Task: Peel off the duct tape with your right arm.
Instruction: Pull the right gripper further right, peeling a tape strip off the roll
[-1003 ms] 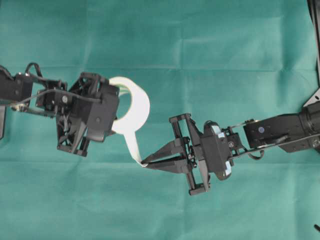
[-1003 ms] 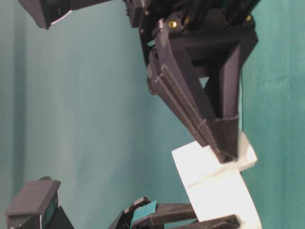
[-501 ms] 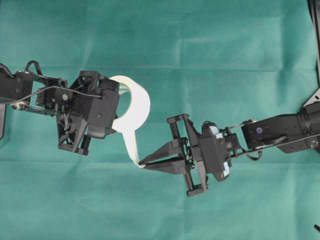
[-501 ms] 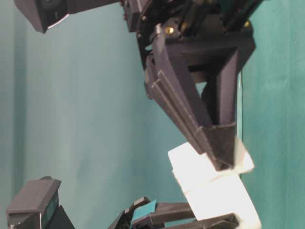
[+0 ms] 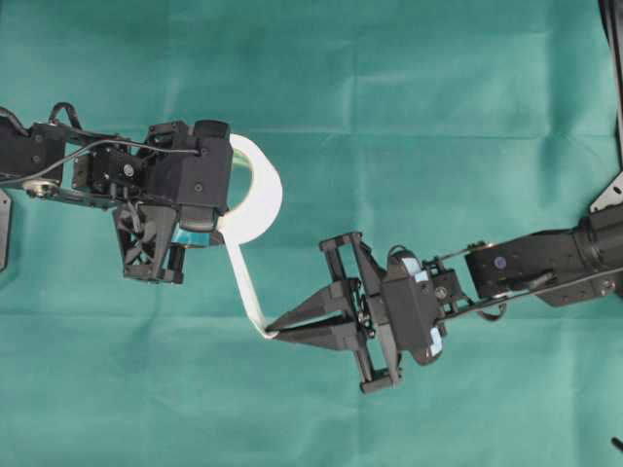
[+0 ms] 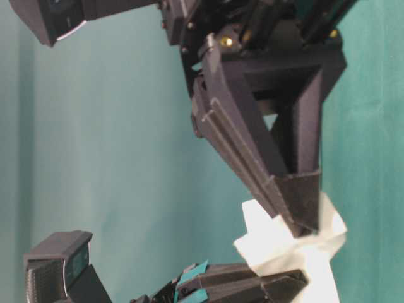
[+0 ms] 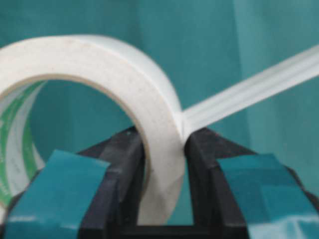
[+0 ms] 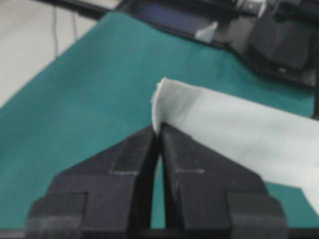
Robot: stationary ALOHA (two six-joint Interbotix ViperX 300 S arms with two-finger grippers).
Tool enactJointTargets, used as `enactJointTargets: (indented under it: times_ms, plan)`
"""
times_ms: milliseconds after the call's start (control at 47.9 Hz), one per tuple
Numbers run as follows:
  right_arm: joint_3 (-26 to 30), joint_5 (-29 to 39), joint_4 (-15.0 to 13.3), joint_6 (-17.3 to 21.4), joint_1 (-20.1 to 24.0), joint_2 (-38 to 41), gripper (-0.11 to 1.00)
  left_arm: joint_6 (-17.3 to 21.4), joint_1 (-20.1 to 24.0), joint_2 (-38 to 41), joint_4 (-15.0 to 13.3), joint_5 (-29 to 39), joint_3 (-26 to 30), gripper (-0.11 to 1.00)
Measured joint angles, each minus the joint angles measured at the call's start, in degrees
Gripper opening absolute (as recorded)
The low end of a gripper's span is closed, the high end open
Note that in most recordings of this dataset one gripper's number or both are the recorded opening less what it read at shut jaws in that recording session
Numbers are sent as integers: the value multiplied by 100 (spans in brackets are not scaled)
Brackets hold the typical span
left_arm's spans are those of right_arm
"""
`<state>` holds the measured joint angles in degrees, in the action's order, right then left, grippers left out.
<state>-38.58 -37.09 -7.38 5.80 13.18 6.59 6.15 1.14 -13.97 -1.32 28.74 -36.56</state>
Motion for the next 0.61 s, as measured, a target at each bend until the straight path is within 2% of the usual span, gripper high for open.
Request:
enactJointTargets:
  times_ms: [606]
  plan:
    - [9, 237, 26, -9, 9, -18, -9, 9, -44, -62, 0, 44, -70, 21]
